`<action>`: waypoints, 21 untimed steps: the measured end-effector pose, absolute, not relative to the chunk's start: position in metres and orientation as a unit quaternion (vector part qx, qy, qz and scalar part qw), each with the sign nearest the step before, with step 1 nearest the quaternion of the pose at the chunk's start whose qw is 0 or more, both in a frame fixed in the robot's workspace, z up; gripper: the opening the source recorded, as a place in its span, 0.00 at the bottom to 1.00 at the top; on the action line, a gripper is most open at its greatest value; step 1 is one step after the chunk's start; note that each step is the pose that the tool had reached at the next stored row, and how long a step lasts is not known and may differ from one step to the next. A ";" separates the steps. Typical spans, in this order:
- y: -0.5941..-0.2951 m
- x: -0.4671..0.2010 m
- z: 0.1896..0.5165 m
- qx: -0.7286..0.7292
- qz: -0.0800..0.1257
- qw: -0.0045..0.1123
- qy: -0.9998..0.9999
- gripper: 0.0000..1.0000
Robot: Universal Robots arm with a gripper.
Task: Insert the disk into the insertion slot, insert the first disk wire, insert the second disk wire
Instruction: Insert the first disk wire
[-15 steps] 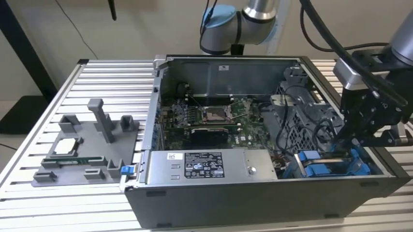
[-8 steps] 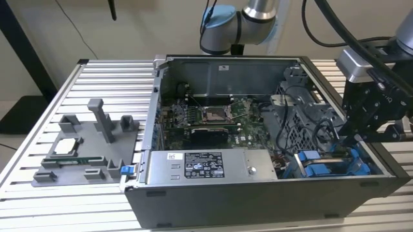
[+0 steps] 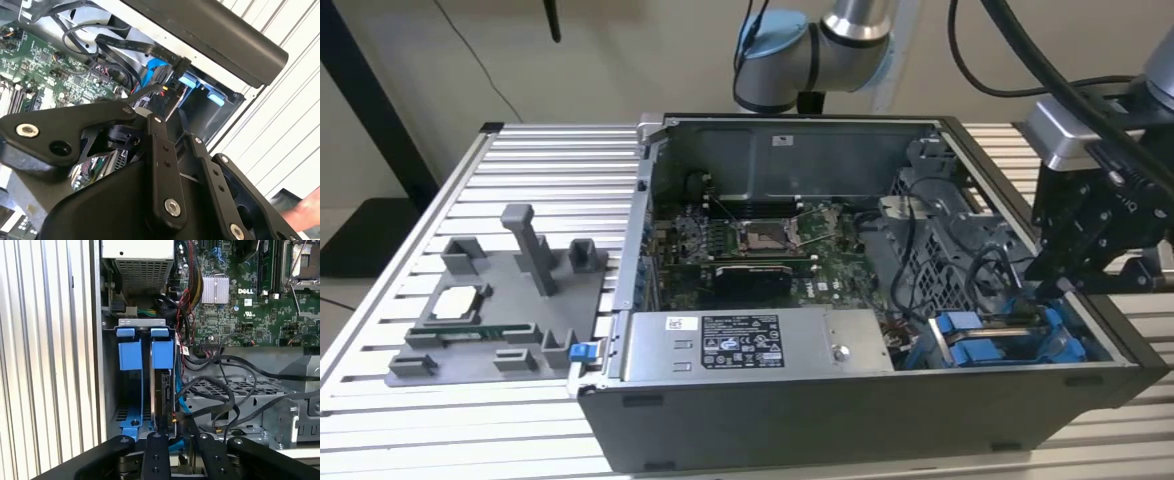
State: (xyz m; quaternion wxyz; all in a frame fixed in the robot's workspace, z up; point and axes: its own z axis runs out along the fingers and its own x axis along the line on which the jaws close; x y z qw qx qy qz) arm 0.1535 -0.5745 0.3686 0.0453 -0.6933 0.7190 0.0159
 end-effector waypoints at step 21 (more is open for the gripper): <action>-0.569 0.178 0.370 -0.692 0.032 0.060 0.719 0.00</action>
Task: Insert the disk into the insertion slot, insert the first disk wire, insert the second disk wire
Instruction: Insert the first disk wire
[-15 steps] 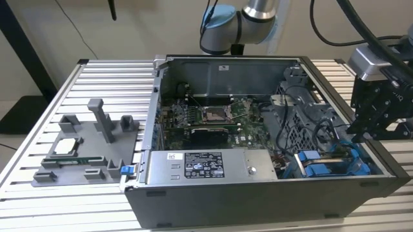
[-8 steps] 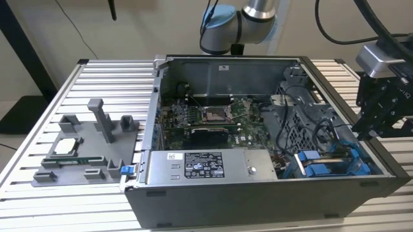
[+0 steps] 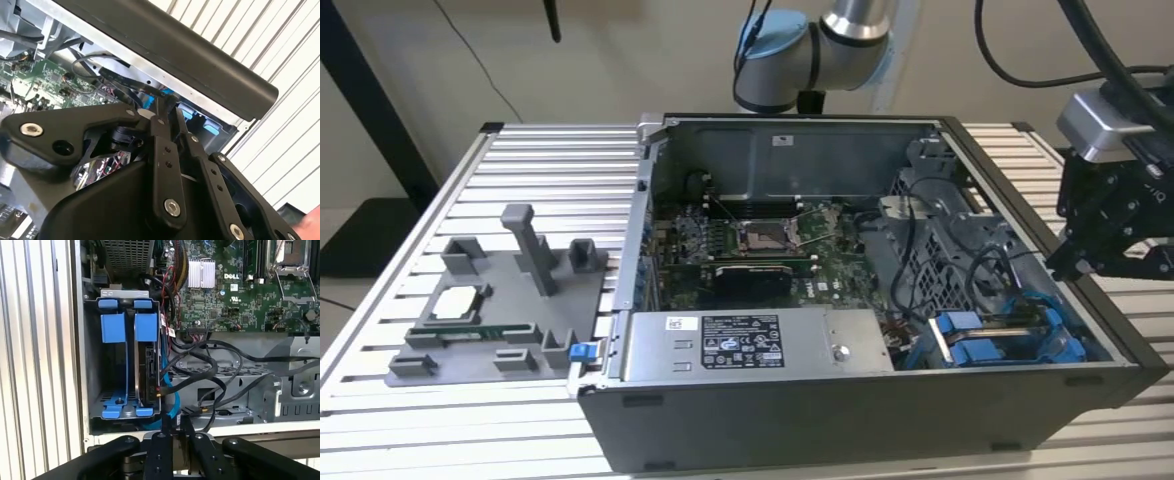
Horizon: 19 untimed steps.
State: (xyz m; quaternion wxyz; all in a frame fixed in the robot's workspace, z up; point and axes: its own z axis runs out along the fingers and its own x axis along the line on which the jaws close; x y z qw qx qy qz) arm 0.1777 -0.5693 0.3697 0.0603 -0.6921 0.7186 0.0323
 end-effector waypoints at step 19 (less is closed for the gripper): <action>-0.567 0.149 0.386 -0.691 0.046 0.049 0.719 0.00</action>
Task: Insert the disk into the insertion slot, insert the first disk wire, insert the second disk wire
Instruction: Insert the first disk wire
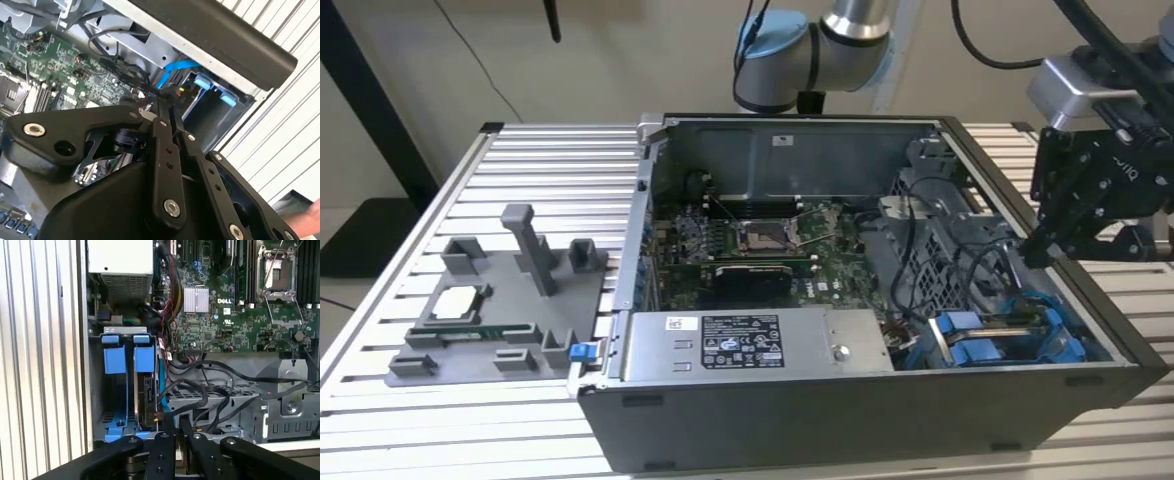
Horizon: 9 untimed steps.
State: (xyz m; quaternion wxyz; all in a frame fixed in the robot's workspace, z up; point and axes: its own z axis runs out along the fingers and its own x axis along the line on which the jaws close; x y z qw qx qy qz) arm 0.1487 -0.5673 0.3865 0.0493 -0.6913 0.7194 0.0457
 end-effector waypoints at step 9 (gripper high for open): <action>-0.564 0.113 0.385 -0.691 0.050 0.044 0.720 0.00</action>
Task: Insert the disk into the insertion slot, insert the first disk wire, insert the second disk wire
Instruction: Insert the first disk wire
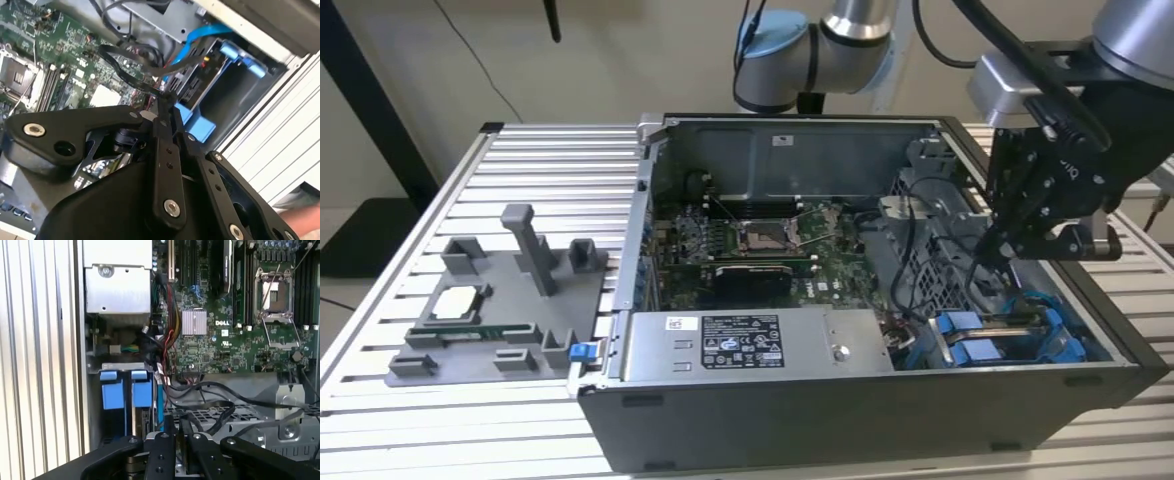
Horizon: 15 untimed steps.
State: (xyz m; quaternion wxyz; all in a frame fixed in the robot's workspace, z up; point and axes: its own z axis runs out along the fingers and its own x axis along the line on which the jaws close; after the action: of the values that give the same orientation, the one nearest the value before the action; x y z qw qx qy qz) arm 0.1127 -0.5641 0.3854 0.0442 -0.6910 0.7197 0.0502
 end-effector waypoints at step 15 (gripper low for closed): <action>-0.575 0.106 0.371 -0.691 0.044 0.033 0.720 0.00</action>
State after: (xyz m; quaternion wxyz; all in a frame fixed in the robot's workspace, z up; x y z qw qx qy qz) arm 0.1063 -0.5745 0.3707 0.0327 -0.6913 0.7205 0.0440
